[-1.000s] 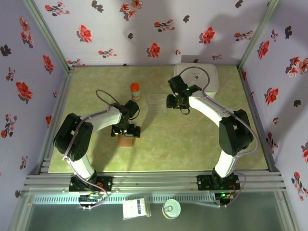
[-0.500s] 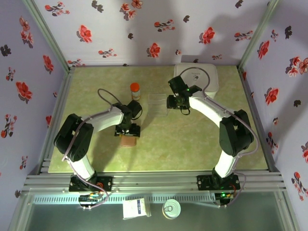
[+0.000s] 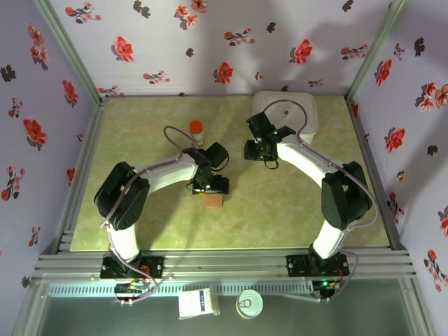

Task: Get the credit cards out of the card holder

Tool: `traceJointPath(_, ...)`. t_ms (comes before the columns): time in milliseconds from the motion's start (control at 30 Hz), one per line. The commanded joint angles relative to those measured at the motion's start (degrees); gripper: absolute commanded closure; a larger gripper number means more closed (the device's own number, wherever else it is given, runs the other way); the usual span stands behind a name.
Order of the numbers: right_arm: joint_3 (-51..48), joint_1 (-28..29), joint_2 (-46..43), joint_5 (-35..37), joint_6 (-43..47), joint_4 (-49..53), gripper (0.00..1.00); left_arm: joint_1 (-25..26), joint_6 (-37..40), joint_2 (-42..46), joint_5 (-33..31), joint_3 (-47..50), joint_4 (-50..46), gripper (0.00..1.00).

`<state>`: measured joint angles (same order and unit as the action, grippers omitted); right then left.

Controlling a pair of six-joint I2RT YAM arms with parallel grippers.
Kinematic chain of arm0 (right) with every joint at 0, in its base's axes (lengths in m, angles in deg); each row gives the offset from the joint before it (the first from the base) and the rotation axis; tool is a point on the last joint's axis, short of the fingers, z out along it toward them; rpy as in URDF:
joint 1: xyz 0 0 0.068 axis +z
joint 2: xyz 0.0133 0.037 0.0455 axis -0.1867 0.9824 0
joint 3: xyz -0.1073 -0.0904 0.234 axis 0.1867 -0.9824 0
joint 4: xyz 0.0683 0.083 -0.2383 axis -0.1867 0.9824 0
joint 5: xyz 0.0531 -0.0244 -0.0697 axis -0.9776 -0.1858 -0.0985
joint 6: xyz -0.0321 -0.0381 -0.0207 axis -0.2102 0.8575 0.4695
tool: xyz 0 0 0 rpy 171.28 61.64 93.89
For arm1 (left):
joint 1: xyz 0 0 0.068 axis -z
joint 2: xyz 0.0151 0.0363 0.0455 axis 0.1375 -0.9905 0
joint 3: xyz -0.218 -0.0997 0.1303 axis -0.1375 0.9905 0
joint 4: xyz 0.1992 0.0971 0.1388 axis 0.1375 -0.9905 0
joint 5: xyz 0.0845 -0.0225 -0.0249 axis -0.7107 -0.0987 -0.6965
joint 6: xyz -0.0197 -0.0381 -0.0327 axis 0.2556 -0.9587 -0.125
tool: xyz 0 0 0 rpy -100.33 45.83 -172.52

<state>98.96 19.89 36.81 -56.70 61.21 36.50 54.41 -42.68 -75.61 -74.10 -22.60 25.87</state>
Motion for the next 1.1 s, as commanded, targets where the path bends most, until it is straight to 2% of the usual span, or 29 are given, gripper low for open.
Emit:
traceJointPath(0,-1.0,-0.2,-1.4,-0.4,0.0,-0.5,0.47,0.9,-3.0,-0.9,4.7,-0.2,2.4,0.18)
traceJointPath(100,-1.4,-0.2,-1.8,-0.9,-0.2,-0.4,0.47,1.1,-4.2,0.6,6.3,1.5,4.3,0.15)
traceJointPath(233,-1.7,-0.2,-2.4,-2.1,-0.5,-0.4,0.47,1.1,-5.6,3.3,8.3,3.7,6.9,0.15)
traceJointPath(533,-5.5,3.5,-5.6,-4.2,-5.3,1.2,0.49,-0.5,-6.6,9.1,7.1,7.5,8.9,0.31)
traceJointPath(800,-8.7,12.8,-6.5,-0.6,-14.2,3.3,0.55,-5.5,-6.5,14.4,6.4,13.1,11.9,0.50)
traceJointPath(1000,-5.3,20.9,-1.7,3.2,-19.9,8.0,0.56,-11.5,-5.7,19.4,6.8,19.8,14.6,0.79)
traceJointPath(1067,-4.0,22.9,0.0,3.6,-21.5,8.6,0.57,-13.0,-4.7,20.3,6.7,21.0,14.6,0.85)
